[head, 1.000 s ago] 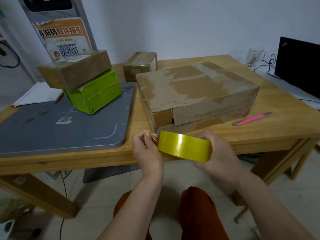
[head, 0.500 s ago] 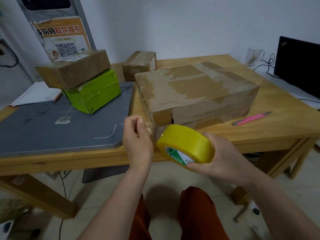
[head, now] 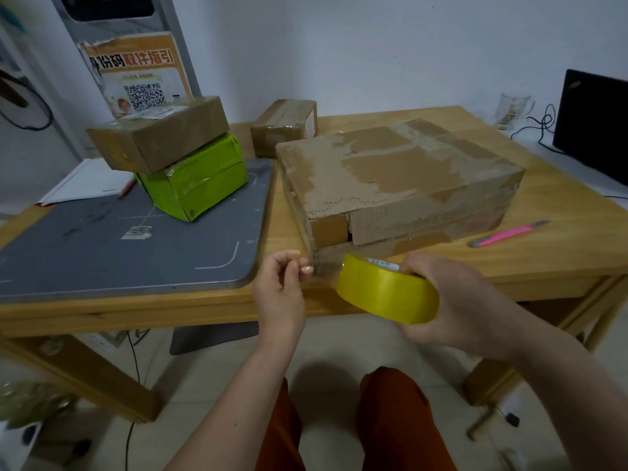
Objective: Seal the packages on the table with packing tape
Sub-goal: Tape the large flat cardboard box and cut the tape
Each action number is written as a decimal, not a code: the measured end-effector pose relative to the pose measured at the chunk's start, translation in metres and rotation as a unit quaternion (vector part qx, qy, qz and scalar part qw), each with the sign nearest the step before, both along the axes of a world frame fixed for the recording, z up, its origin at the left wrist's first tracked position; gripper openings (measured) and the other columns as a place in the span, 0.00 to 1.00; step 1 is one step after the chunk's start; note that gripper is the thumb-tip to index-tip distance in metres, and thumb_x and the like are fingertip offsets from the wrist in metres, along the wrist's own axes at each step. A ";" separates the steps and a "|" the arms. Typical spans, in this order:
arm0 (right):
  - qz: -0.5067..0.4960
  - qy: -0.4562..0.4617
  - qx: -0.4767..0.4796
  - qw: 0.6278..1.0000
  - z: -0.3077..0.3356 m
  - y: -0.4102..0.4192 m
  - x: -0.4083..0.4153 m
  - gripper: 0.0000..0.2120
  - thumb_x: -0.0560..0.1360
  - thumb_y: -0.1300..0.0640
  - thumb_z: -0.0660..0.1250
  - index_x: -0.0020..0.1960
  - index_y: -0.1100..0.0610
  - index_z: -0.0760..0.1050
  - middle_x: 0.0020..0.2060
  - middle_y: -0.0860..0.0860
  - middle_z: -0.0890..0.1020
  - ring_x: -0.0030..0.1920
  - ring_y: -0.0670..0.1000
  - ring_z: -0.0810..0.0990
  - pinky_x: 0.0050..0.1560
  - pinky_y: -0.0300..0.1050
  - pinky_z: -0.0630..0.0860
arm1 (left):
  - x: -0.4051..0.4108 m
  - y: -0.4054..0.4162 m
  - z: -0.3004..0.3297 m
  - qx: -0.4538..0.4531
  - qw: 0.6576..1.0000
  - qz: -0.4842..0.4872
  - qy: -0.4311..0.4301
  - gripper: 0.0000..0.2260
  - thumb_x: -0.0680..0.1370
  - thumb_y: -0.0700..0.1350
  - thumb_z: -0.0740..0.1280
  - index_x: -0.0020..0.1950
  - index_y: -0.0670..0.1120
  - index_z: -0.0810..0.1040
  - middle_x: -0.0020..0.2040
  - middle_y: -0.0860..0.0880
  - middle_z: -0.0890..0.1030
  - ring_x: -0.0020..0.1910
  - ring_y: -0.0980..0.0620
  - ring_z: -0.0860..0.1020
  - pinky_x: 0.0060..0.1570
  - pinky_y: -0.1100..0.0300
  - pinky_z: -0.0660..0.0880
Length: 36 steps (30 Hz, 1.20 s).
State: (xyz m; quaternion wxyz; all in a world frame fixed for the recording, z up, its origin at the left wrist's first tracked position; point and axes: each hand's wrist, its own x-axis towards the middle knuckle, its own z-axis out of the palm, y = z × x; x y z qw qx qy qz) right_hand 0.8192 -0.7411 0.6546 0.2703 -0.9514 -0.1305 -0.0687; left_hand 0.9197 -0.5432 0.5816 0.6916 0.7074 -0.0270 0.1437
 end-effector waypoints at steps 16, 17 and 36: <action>-0.106 -0.046 0.147 0.982 -0.009 0.014 -0.006 0.18 0.65 0.51 0.78 0.47 0.57 0.74 0.38 0.51 0.79 0.37 0.50 0.78 0.32 0.47 0.73 | 0.032 -0.015 0.062 0.121 0.982 -0.031 -0.139 0.08 0.78 0.41 0.68 0.44 0.55 0.78 0.41 0.57 0.79 0.41 0.62 0.77 0.42 0.71 0.72; -0.140 -0.036 0.184 0.972 -0.012 0.019 -0.006 0.19 0.65 0.49 0.76 0.48 0.57 0.75 0.39 0.52 0.80 0.38 0.50 0.79 0.35 0.50 0.76 | 0.039 -0.018 0.072 0.172 0.971 -0.053 -0.160 0.07 0.78 0.41 0.69 0.44 0.53 0.79 0.41 0.57 0.78 0.41 0.63 0.76 0.42 0.73 0.71; -0.311 -0.016 0.415 0.855 -0.034 0.062 0.005 0.14 0.63 0.46 0.76 0.45 0.49 0.77 0.39 0.46 0.83 0.40 0.45 0.82 0.40 0.47 0.81 | 0.082 -0.053 0.105 0.398 0.882 -0.164 -0.191 0.04 0.76 0.40 0.71 0.50 0.43 0.84 0.43 0.55 0.78 0.37 0.66 0.72 0.39 0.79 0.68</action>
